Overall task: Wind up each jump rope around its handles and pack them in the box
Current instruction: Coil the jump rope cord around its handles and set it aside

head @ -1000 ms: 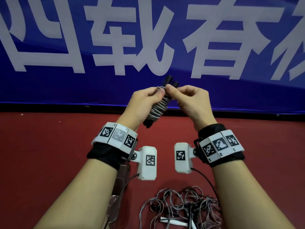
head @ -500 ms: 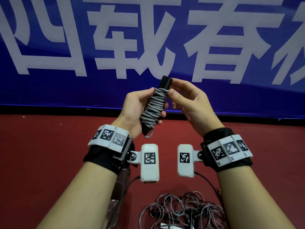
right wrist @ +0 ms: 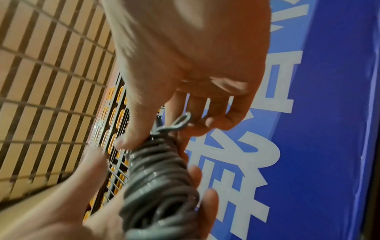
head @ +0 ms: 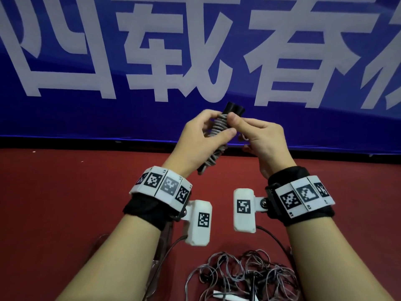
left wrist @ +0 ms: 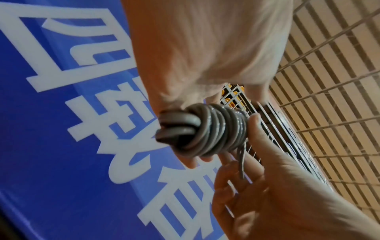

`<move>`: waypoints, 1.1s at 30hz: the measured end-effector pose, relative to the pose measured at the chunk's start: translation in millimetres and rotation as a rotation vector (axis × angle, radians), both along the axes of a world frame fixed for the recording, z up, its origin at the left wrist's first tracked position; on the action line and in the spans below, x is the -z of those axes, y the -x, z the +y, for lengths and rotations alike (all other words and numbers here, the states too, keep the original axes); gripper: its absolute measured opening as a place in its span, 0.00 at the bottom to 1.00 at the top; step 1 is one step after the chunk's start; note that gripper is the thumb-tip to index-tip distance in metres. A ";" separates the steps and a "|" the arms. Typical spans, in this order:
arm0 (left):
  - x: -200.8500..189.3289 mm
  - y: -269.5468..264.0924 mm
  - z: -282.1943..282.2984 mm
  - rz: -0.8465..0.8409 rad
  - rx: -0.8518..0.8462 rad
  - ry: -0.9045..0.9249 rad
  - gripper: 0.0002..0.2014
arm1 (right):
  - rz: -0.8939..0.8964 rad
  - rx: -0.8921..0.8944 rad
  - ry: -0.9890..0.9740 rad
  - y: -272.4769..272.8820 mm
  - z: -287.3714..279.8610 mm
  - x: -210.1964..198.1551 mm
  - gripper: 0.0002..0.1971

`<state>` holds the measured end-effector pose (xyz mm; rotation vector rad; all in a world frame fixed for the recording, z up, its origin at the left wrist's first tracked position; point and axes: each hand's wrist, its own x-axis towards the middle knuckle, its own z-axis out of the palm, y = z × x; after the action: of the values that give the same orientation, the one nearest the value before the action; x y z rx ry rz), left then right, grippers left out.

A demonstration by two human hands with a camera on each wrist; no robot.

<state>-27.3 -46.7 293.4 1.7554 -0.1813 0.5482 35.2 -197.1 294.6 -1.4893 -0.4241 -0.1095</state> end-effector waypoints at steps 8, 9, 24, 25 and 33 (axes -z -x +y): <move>1.8 -3.4 4.2 0.090 -0.023 0.042 0.06 | -0.086 -0.245 0.072 -8.1 -4.2 3.8 0.10; 2.2 -3.5 5.2 0.098 -0.026 0.053 0.06 | -0.101 -0.264 0.101 -9.7 -5.6 3.8 0.10; -8.8 5.9 1.8 0.224 0.312 0.512 0.24 | -0.096 -0.318 -0.075 -6.4 -3.2 2.4 0.16; -8.2 3.0 1.9 0.205 0.240 0.477 0.23 | -0.122 -0.276 -0.060 -6.5 -1.9 1.9 0.15; 2.4 -5.7 9.9 0.107 -0.093 0.224 0.16 | -0.135 -0.117 -0.015 -0.2 1.5 7.3 0.05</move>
<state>-21.6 -36.8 291.0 1.5756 0.0367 0.5193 35.5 -195.5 287.3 -1.4434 -0.6167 -0.1205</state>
